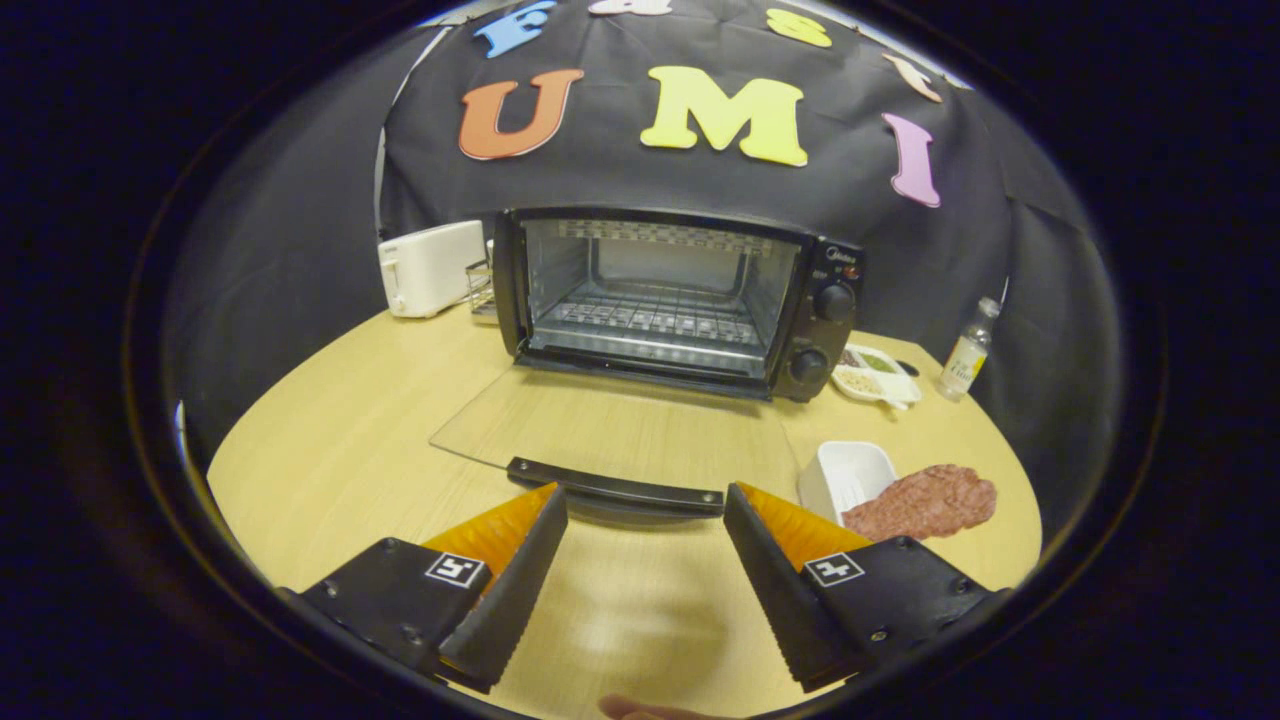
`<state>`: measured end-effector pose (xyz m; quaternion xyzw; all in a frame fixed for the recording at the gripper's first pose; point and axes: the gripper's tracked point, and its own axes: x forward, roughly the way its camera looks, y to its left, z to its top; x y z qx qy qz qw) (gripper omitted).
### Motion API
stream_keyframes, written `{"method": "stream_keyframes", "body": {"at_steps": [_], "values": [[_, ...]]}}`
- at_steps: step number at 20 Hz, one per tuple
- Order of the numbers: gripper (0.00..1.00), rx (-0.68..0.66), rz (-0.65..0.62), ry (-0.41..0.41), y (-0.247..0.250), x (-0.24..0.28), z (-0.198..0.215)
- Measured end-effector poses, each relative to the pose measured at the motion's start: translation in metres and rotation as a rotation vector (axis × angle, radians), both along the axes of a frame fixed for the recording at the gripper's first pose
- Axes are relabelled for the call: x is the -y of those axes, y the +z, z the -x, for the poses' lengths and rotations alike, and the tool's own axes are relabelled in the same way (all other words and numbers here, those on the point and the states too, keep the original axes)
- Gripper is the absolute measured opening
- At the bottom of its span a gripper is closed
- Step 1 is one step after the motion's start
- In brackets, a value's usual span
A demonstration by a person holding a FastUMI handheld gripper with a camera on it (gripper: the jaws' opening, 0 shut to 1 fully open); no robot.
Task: Open the toaster oven, put the food inside, and close the toaster oven door.
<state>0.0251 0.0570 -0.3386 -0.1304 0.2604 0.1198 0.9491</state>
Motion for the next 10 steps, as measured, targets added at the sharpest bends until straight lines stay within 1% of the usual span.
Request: {"method": "stream_keyframes", "body": {"at_steps": [3,5,7,10], "values": [[1.00,0.049,-0.005,-0.009,0.034,0.039,0.004],[1.00,0.034,-0.021,-0.046,0.044,0.073,0.006],[1.00,0.015,-0.068,-0.076,0.054,0.100,0.006],[1.00,0.019,-0.083,-0.131,0.065,0.150,-0.006]]}}
